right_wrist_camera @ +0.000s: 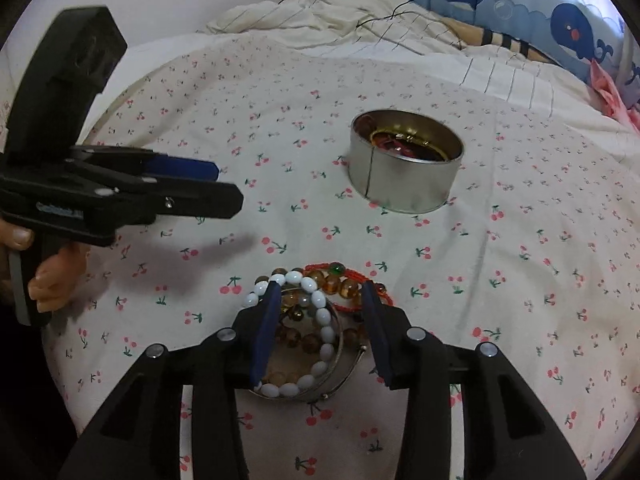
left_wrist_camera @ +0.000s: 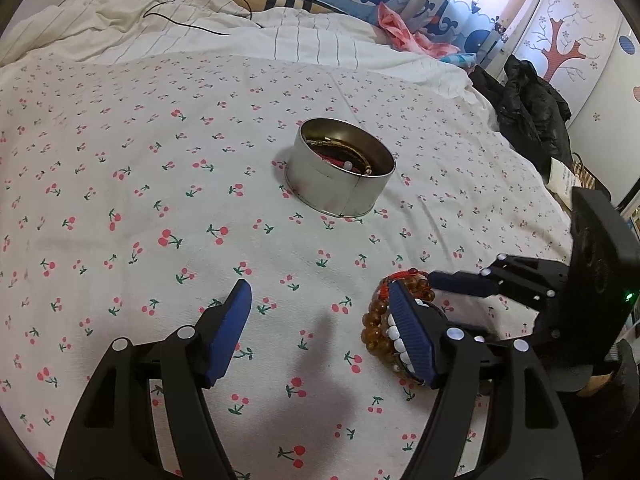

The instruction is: Organize jewelry

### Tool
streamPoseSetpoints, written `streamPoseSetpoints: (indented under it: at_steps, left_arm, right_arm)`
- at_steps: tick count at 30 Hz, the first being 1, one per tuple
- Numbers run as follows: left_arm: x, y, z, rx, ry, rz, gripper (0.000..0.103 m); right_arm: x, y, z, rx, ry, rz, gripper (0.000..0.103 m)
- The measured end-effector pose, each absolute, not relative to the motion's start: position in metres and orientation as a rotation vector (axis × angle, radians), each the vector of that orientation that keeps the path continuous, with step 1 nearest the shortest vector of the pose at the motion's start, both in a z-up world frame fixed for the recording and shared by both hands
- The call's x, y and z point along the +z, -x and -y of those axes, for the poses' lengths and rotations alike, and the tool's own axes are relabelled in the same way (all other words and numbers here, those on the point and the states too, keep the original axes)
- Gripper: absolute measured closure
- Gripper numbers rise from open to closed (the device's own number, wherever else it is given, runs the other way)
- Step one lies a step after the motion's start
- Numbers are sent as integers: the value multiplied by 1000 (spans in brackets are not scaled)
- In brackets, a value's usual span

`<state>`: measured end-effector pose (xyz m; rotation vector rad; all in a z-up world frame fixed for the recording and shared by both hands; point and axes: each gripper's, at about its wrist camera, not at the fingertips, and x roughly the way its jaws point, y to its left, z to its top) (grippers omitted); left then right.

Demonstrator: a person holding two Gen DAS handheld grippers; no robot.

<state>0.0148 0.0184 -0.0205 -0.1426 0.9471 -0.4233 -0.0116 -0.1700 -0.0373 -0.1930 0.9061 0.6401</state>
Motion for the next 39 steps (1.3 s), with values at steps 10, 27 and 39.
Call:
streamPoseSetpoints:
  at_steps: [10, 27, 39]
  left_arm:
    - [-23, -16, -16, -423, 130, -960, 35]
    - [-47, -53, 32, -652, 283, -1146, 35]
    - [-55, -52, 34, -612, 296, -1119, 99]
  right_arm:
    - [-22, 10, 191, 650, 89, -872, 95]
    - [-23, -13, 251, 355, 12, -939, 95]
    - [-37, -20, 259, 310, -5, -1007, 95]
